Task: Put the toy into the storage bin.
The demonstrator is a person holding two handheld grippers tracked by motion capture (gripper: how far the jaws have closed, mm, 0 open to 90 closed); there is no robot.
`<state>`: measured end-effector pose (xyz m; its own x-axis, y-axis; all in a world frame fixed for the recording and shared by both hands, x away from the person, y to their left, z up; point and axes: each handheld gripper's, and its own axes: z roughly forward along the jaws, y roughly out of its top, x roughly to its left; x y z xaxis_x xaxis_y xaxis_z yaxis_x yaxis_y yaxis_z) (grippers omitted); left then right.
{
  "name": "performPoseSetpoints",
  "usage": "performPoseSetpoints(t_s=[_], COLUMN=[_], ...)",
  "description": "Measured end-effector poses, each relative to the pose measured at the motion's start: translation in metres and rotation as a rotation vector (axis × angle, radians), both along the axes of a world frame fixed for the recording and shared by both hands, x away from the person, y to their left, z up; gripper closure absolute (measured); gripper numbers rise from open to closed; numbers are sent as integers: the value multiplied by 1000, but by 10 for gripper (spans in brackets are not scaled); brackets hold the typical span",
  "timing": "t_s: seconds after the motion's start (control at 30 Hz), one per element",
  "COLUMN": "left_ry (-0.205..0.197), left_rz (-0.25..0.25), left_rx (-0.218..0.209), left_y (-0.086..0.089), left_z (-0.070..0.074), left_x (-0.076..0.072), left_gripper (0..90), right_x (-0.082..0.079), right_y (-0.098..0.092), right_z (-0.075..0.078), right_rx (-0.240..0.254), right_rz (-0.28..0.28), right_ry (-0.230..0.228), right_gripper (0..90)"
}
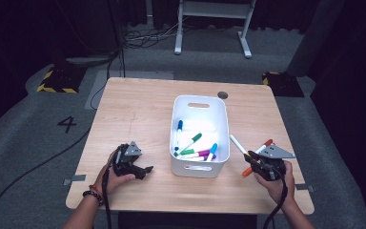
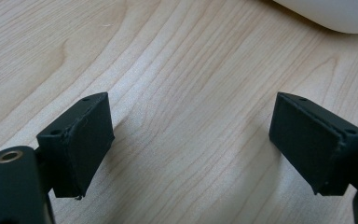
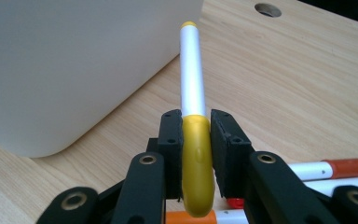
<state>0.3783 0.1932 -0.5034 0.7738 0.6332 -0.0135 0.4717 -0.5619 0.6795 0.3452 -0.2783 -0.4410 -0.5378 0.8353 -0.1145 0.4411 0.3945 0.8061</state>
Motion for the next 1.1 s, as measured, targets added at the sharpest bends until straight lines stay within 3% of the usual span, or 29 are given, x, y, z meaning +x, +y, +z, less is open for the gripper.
performPoseSetpoints(t_s=[0.3, 0.57, 0.7, 0.73, 0.9, 0.93, 1.1], left_ry=[0, -1, 0, 0, -1, -1, 0], left_rz=[0, 4, 0, 0, 1, 1, 3], left_rx=[0, 0, 0, 0, 0, 0, -1], left_y=[0, 0, 0, 0, 0, 0, 0], left_z=[0, 0, 0, 0, 0, 0, 0], left_x=[0, 0, 0, 0, 0, 0, 0], left_gripper=[138, 138, 138, 138, 138, 138, 138], right_x=[6, 15, 17, 18, 23, 24, 28], right_y=[-1, -13, -13, -13, -12, -12, -7], right_z=[10, 31, 45, 50, 65, 69, 85], right_rx=[-19, 19, -17, -13, -14, -10, 8], right_rz=[16, 13, 45, 74, 99, 131, 180], right_ry=[-20, -52, -111, -122, -154, -161, -155], right_gripper=[752, 753, 752, 752, 752, 752, 752])
